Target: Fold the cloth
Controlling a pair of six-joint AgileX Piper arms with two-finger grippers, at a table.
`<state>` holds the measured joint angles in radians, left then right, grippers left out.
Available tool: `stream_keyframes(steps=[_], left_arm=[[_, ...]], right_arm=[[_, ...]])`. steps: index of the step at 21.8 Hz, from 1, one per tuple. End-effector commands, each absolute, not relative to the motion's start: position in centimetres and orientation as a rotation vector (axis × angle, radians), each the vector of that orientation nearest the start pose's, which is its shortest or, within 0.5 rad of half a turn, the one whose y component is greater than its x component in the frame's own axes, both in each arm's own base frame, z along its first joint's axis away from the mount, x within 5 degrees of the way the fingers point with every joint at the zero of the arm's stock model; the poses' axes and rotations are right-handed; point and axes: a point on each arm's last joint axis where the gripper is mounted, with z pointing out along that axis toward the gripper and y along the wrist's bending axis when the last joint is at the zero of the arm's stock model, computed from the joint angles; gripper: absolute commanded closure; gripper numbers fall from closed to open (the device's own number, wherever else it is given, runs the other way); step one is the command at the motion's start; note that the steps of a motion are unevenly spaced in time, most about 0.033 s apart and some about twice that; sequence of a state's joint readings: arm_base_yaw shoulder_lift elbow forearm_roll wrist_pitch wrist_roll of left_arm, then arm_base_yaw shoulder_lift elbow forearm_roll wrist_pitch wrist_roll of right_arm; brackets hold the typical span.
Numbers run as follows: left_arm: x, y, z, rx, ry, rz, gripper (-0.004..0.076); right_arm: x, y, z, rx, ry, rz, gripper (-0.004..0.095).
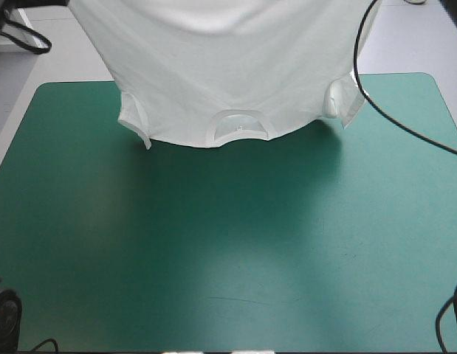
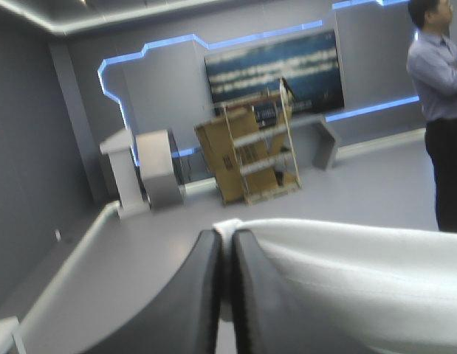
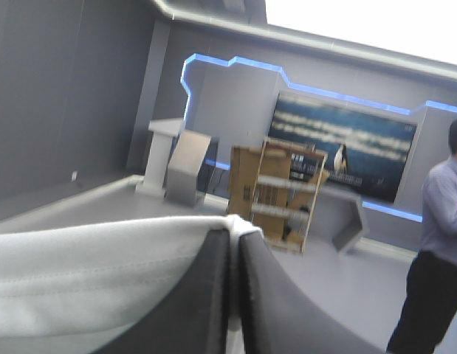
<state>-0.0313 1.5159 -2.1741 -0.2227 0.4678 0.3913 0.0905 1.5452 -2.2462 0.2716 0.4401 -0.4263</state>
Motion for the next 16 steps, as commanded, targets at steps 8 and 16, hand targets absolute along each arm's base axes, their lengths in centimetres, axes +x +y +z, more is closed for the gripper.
stream_keyframes(steps=[8, 16], left_arm=[[19.7, -1.3, 70.8, 0.178, 0.718, 0.198, 0.0705], [17.5, -1.2, 71.9, 0.160, 0.622, 0.206, 0.0705]], right_arm=[[18.3, 2.2, 71.4, -0.170, 0.670, -0.080, 0.0922], [16.6, 2.0, 72.0, -0.162, 0.619, -0.094, 0.0922]])
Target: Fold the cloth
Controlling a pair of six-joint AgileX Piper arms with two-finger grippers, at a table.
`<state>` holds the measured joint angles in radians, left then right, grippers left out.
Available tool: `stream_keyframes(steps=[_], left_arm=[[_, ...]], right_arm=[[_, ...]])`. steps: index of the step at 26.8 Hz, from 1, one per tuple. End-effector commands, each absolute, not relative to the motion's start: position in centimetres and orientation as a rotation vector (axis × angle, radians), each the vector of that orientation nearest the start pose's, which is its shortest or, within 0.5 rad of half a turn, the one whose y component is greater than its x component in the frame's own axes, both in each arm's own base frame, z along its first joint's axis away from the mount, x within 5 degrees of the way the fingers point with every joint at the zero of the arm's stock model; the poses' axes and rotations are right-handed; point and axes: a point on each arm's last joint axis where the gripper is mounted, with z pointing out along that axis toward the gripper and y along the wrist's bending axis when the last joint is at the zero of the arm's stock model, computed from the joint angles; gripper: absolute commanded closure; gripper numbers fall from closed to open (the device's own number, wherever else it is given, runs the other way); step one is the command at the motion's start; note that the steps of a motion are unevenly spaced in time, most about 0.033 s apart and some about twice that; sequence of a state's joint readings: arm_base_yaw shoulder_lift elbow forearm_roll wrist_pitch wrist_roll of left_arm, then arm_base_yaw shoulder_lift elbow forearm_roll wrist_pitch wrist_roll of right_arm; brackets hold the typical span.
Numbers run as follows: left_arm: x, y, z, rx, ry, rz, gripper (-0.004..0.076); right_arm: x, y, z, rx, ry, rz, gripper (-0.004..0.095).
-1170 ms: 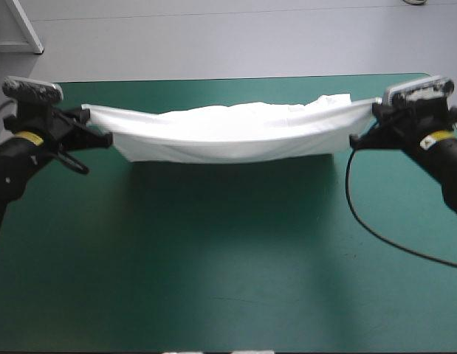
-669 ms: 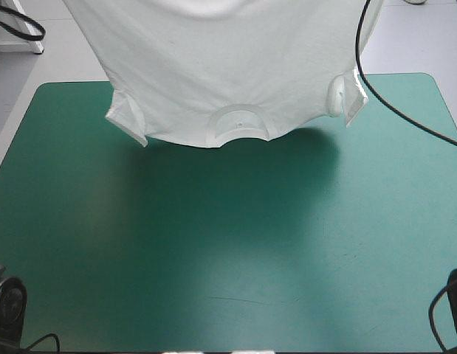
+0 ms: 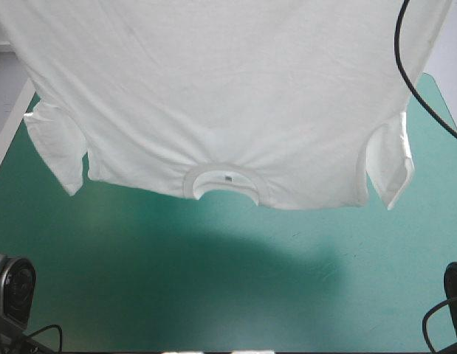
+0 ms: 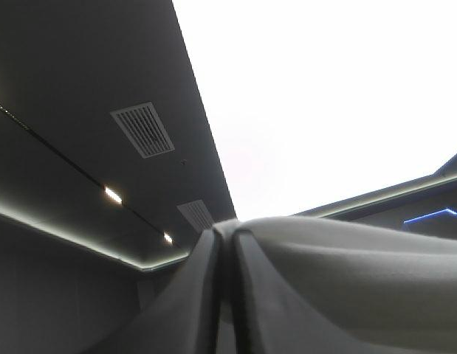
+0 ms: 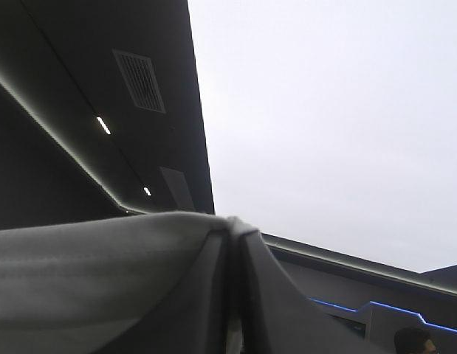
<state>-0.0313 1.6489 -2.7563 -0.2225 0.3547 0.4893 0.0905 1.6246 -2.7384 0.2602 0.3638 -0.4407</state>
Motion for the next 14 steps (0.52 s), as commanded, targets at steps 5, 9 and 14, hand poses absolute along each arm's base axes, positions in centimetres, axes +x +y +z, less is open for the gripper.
stream_keyframes(steps=[5, 9, 14], left_arm=[[23.1, -1.3, 69.9, 0.174, 0.712, 0.224, 0.0705], [27.6, -1.4, 68.0, 0.182, 0.771, 0.252, 0.0705], [31.9, -1.4, 65.9, 0.175, 0.795, 0.252, 0.0705]], right_arm=[[22.3, 2.5, 70.2, -0.168, 0.701, -0.091, 0.0922], [26.7, 2.6, 68.5, -0.151, 0.708, -0.102, 0.0922], [32.3, 2.4, 65.7, -0.138, 0.743, -0.137, 0.0922]])
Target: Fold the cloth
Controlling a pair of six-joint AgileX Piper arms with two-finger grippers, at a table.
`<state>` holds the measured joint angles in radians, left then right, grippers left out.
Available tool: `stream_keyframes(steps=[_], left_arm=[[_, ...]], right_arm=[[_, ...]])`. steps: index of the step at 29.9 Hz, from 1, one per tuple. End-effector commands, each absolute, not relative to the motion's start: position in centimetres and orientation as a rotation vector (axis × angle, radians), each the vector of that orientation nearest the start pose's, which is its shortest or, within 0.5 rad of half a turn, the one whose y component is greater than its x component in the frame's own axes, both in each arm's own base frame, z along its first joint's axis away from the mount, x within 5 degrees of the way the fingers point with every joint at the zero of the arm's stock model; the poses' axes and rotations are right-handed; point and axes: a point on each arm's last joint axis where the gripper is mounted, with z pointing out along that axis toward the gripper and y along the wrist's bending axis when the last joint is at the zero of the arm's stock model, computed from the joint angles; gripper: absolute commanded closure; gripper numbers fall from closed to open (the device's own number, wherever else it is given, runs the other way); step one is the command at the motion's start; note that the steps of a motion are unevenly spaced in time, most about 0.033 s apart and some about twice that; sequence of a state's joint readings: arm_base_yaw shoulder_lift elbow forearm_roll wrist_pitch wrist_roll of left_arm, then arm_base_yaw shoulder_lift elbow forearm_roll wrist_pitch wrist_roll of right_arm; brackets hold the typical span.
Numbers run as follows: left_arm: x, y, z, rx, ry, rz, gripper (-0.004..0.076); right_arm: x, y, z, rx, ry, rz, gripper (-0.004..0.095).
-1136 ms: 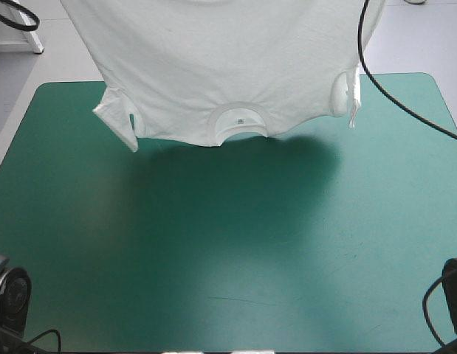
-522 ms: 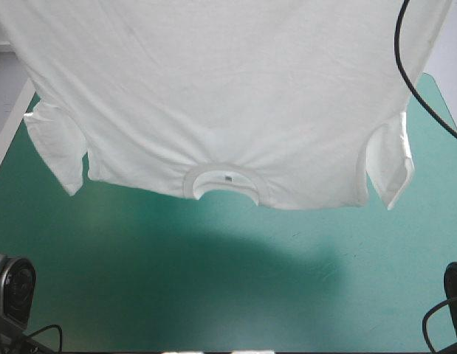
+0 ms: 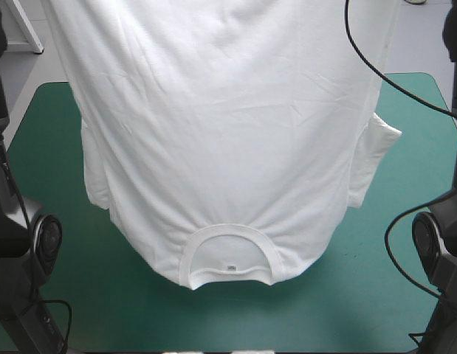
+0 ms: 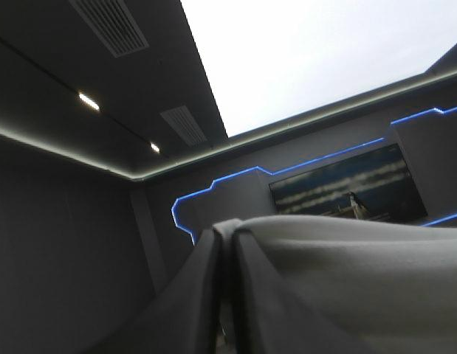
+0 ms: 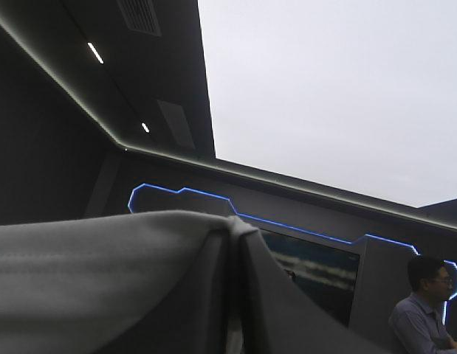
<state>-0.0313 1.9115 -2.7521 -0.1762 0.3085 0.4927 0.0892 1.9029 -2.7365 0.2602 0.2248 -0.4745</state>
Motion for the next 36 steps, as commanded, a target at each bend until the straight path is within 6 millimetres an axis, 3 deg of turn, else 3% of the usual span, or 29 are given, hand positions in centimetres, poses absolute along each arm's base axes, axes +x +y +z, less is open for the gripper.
stream_keyframes(steps=[1, 5, 12, 15, 23, 27, 32, 36], left_arm=[[32.5, -1.4, 65.5, 0.175, 0.797, 0.256, 0.0705], [33.2, -1.4, 65.2, 0.169, 0.779, 0.269, 0.0705], [31.5, -1.4, 66.1, 0.180, 0.780, 0.260, 0.0705], [31.0, -1.6, 66.1, 0.213, 0.857, 0.252, 0.0705], [33.9, -2.3, 61.6, 0.225, 1.336, -0.005, 0.0705], [35.2, -2.5, 59.3, 0.224, 1.518, -0.050, 0.0705], [35.3, -3.0, 55.9, 0.276, 1.813, -0.120, 0.0705], [33.0, -3.3, 53.8, 0.361, 2.035, -0.116, 0.0705]], right_arm=[[32.9, 2.2, 65.4, -0.128, 0.750, -0.123, 0.0922], [33.6, 1.3, 65.0, -0.115, 0.748, -0.136, 0.0922], [30.1, 0.8, 67.0, -0.144, 0.736, -0.106, 0.0922], [30.3, 1.2, 66.4, -0.209, 0.851, -0.080, 0.0921], [35.4, 2.1, 60.0, -0.326, 1.365, 0.042, 0.0899], [35.8, 2.5, 57.2, -0.391, 1.573, 0.081, 0.0899], [33.5, 2.6, 54.7, -0.445, 1.711, 0.093, 0.0899], [29.3, 2.5, 52.5, -0.444, 1.753, 0.078, 0.0899]])
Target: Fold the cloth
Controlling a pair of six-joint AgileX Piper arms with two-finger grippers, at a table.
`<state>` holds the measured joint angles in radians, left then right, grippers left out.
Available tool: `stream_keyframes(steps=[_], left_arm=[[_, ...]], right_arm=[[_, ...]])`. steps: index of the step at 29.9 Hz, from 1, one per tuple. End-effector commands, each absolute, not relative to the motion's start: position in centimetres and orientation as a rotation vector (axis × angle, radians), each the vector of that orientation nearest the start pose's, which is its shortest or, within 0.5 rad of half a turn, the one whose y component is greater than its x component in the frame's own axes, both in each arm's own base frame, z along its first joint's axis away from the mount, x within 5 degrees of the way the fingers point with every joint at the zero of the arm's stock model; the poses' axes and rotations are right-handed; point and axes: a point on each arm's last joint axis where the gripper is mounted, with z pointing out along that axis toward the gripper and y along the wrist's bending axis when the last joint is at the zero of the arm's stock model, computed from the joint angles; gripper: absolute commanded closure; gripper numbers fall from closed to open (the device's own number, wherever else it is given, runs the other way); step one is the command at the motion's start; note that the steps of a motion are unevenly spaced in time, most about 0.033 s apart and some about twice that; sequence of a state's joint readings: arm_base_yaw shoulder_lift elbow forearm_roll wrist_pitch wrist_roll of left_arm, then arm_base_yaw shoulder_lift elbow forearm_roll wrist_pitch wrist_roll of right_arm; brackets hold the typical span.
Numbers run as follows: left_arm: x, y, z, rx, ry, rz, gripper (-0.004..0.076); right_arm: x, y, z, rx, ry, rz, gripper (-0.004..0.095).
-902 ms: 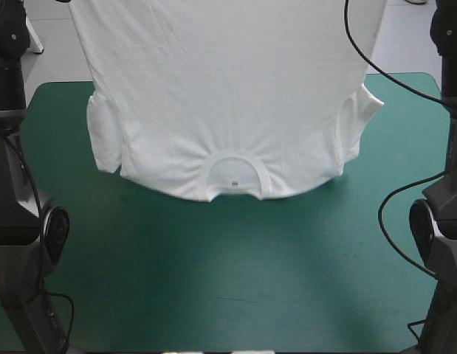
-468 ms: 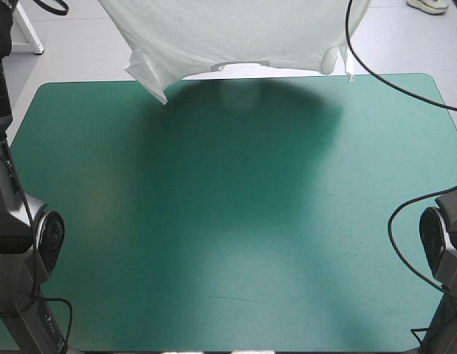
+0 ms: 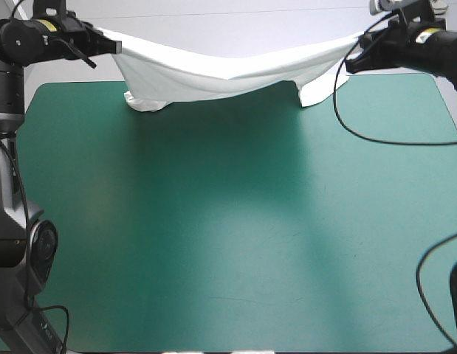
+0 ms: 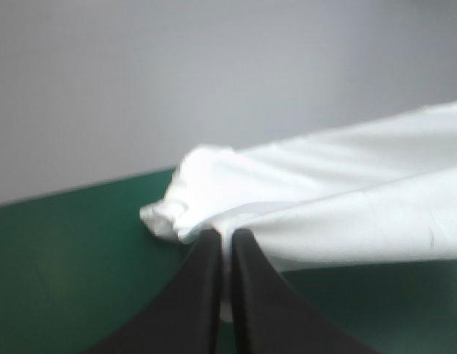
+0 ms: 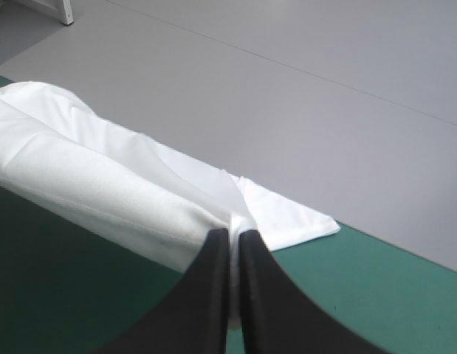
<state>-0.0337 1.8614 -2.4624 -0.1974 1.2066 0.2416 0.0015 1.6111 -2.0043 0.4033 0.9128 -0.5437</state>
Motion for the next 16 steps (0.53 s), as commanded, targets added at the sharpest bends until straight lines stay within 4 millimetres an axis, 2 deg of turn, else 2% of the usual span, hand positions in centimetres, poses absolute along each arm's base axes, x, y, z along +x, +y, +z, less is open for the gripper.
stream_keyframes(steps=[1, 3, 5, 8, 11, 16], left_arm=[[32.4, -3.4, 53.0, 0.396, 2.090, -0.098, 0.0705], [31.5, -3.4, 51.4, 0.413, 2.171, -0.089, 0.0705], [30.6, -3.4, 49.5, 0.434, 2.224, -0.102, 0.0705], [29.2, -3.1, 44.9, 0.445, 2.315, -0.088, 0.0705], [27.4, -2.9, 39.8, 0.435, 2.425, -0.096, 0.0705], [24.5, -2.6, 33.2, 0.446, 2.598, -0.107, 0.0705]], right_arm=[[28.2, 2.4, 51.4, -0.438, 1.776, 0.074, 0.0899], [25.7, 2.3, 49.4, -0.425, 1.813, 0.081, 0.0899], [24.1, 2.3, 46.0, -0.411, 1.880, 0.092, 0.0899], [21.8, 2.1, 41.2, -0.385, 1.959, 0.095, 0.0899], [20.2, 2.1, 36.8, -0.382, 2.072, 0.120, 0.0899], [18.6, 2.2, 31.8, -0.349, 2.254, 0.197, 0.0899]])
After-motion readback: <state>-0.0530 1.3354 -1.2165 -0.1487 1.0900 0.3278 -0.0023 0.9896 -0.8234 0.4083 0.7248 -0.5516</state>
